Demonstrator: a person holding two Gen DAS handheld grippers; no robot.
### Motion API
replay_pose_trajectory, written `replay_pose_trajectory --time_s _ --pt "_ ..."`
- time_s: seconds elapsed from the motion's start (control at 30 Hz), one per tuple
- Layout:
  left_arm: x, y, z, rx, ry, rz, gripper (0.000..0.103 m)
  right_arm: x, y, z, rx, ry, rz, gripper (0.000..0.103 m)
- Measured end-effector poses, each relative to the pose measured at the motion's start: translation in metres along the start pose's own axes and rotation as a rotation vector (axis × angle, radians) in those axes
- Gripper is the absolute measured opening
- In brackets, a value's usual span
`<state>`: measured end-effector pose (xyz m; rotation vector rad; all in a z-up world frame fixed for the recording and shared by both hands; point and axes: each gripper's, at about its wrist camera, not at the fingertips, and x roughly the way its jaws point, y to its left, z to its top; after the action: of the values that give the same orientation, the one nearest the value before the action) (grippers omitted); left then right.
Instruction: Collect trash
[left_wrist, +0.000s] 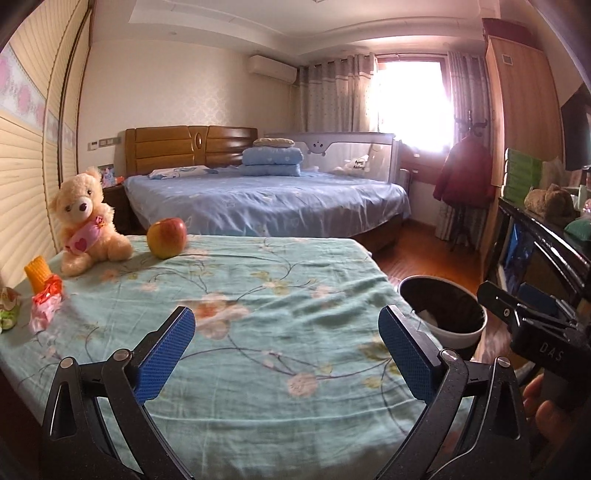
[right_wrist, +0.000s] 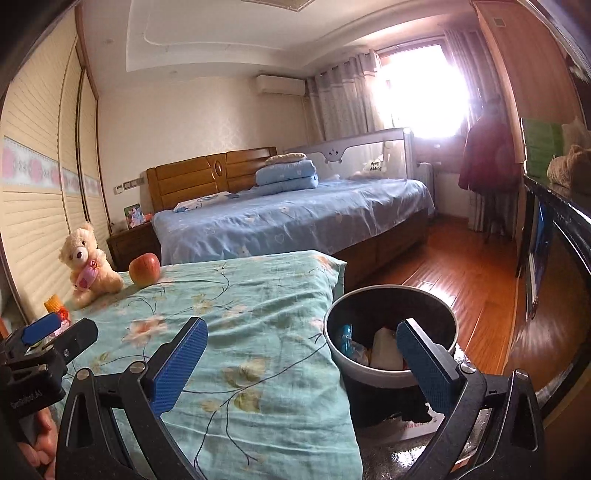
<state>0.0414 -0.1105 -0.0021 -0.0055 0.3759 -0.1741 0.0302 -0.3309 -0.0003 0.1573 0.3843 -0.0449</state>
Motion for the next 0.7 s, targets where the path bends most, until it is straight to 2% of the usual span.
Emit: replay_pose_trajectory --time_s 0.7 --pt "-0.017 0.011 0.0 0.001 -0.018 0.069 0.102 -0.011 0.019 -0.004 -0.044 -0.009 -0.005 0.103"
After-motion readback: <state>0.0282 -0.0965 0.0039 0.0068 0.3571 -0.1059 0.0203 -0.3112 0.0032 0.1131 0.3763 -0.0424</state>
